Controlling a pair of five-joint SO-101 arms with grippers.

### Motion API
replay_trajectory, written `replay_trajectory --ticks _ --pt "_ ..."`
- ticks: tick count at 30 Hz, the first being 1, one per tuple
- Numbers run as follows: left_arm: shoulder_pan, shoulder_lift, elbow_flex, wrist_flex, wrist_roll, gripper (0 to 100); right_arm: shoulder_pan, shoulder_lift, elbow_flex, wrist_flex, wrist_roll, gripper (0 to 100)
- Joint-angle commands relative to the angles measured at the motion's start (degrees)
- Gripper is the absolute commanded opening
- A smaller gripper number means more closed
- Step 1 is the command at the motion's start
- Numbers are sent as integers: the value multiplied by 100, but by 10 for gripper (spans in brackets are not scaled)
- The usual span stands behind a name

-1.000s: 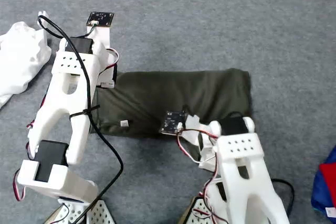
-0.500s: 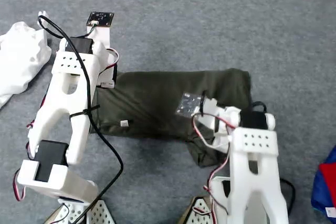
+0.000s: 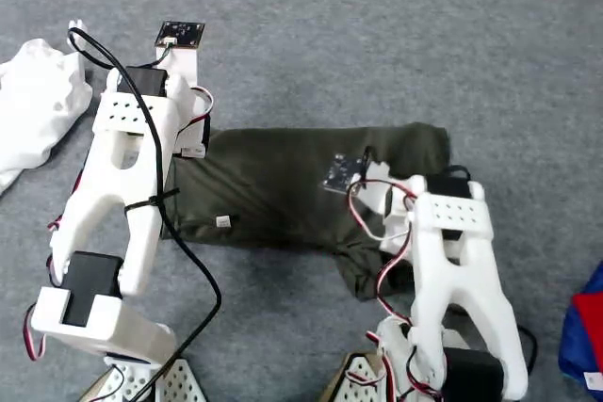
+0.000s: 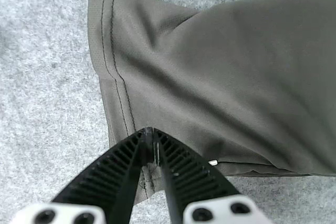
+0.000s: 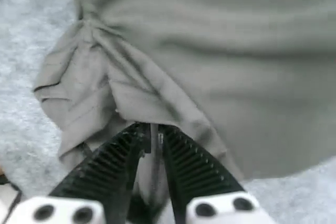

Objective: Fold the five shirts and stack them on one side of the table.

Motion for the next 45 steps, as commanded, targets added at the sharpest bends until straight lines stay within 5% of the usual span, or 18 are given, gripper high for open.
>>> replay_trajectory --ticks 1,27,45 --pt "0 -303 -26 -9 -26 20 259 -127 -611 176 53 46" --pt "0 -303 -18 105 -26 19 409 1349 -681 -18 53 83" --pt "0 -303 -18 105 -26 19 435 1262 -418 273 53 5"
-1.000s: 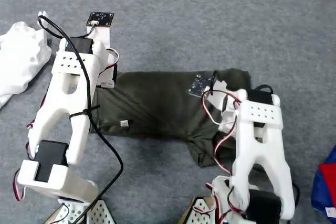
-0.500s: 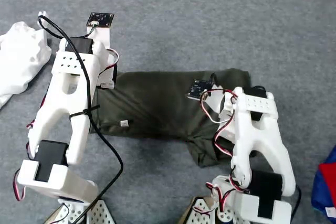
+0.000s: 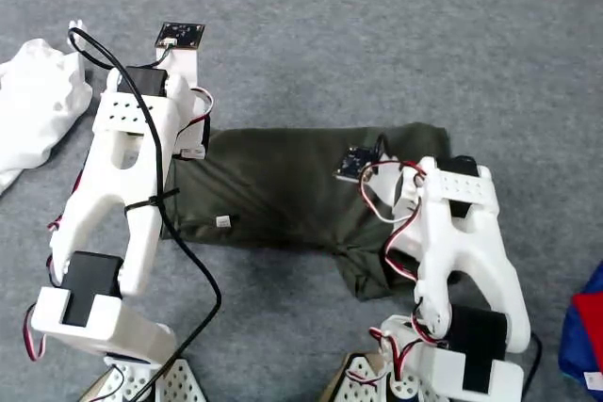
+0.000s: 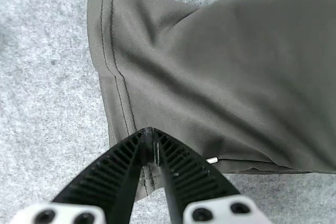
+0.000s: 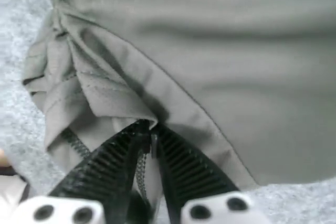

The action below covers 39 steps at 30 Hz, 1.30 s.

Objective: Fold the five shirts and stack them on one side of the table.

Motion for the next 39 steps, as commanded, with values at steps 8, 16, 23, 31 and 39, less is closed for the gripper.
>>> replay_trajectory --ticks 8,16,23,31,39 --pt "0 -303 -18 18 -26 19 -48 -1754 1138 369 53 5" --pt "0 -303 -18 9 -26 19 -330 -3064 2079 475 229 215" --pt "0 -303 -26 18 -9 19 -207 -3846 1349 1240 246 255" --pt "0 -251 -53 -70 18 19 -224 -4382 391 1415 246 159" --pt "18 -163 360 -1222 466 19 -259 -2800 963 -1363 220 14"
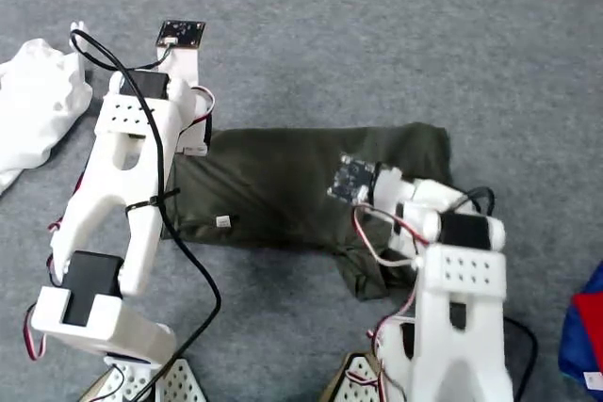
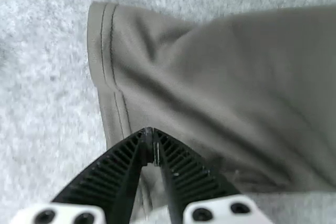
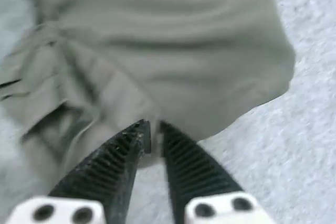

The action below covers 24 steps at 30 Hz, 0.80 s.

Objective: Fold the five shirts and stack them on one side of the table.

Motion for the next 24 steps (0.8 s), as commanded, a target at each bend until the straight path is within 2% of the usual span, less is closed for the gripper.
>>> replay_trajectory --ticks 1,4,12,20,24 --pt "9 -75 44 -589 545 19 22 1033 -136 -1196 9 16" --pt "44 330 -114 -747 835 19 31 2141 -884 -1415 -334 16" --pt "79 1780 -536 -747 818 19 31 4752 -3134 -1415 -985 16" --pt "-123 2730 -1582 -712 853 19 259 6721 -4558 -1407 -1002 16" --pt "-352 2985 -1934 -695 853 19 479 7037 -5191 -1160 -993 16"
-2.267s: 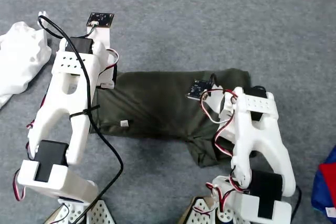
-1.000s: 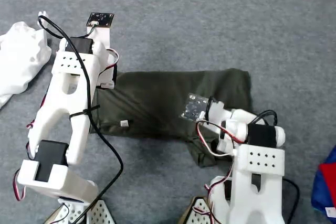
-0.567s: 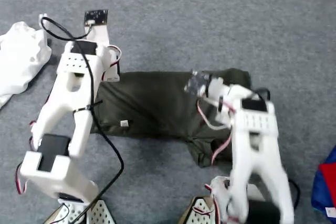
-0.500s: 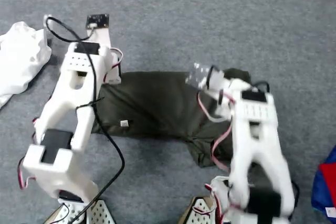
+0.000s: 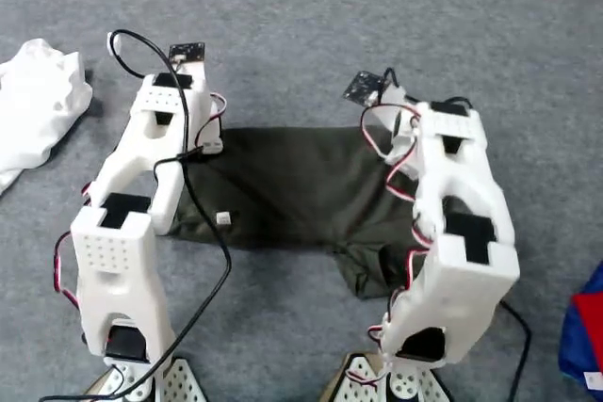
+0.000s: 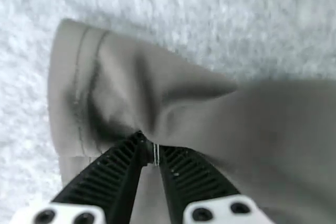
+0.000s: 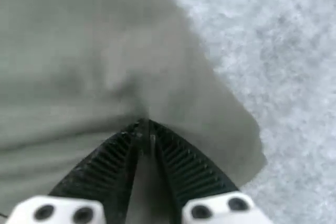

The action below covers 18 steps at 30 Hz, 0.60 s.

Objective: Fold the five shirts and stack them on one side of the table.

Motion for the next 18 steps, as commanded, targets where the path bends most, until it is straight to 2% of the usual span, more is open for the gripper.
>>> replay_trajectory --ticks 1,11,18 --pt "-273 22 -484 -18 18 19 286 154 -655 79 -70 16" --pt "-668 22 -738 70 -26 19 637 822 -1622 360 202 16" --pt "-633 57 -1714 1064 -35 19 646 699 -2378 1626 246 18"
